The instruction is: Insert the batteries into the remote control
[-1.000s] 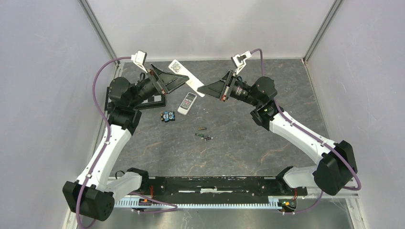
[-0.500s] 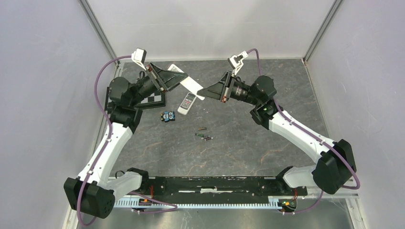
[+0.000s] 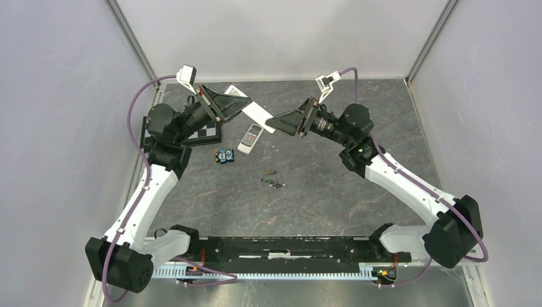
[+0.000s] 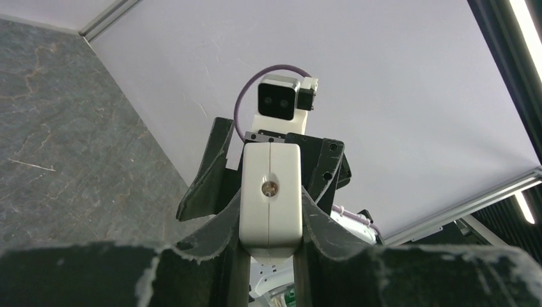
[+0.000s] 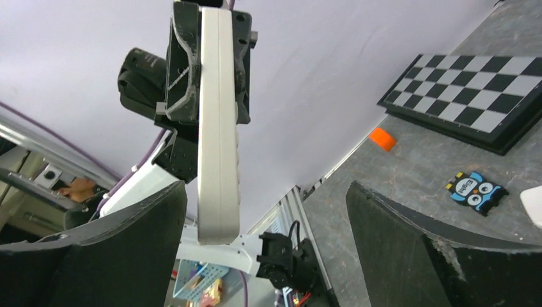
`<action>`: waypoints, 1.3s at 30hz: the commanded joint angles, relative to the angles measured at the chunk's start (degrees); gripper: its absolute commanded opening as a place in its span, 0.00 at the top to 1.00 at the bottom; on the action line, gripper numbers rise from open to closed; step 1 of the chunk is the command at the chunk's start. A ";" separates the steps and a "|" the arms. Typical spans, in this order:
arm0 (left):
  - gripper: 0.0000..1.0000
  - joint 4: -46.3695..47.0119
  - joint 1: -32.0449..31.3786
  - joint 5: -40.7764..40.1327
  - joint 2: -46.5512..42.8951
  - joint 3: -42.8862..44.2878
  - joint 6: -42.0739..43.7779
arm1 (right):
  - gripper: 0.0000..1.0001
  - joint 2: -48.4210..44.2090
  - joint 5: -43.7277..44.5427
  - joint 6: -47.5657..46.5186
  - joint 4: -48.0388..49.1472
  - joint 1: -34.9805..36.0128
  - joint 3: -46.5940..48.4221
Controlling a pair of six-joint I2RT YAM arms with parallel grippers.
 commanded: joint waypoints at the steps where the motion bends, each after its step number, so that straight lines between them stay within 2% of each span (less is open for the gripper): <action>1: 0.98 3.51 -0.13 -3.27 -0.65 0.22 -0.69 | 0.02 -2.91 7.93 -0.44 2.72 0.06 -1.01; 6: 0.98 3.99 -0.13 -4.65 0.10 -0.40 -0.92 | 0.13 -3.57 14.89 2.97 5.10 0.83 -2.43; 15: 0.98 8.55 -0.13 -8.19 1.56 -2.90 -5.87 | 0.19 -0.06 20.87 4.36 3.56 4.38 1.45; 19: 0.98 11.07 -0.13 -8.93 2.04 -3.92 -8.40 | 0.30 2.08 21.69 5.99 4.80 5.42 2.46; 30: 0.98 13.39 -0.13 -11.29 0.59 -4.19 -12.46 | 0.74 2.81 24.39 8.01 8.51 5.48 -0.16; 32: 0.98 14.42 -0.13 -13.38 0.27 -4.15 -14.96 | 0.77 2.51 23.63 8.25 10.24 5.41 -1.45; 35: 0.98 11.54 0.12 -15.20 0.17 -2.87 -19.42 | 0.75 1.66 22.75 8.01 10.82 5.43 -2.87; 39: 0.98 10.28 0.30 -15.41 -0.12 -1.46 -21.45 | 0.81 0.28 22.79 8.95 9.99 4.54 -5.14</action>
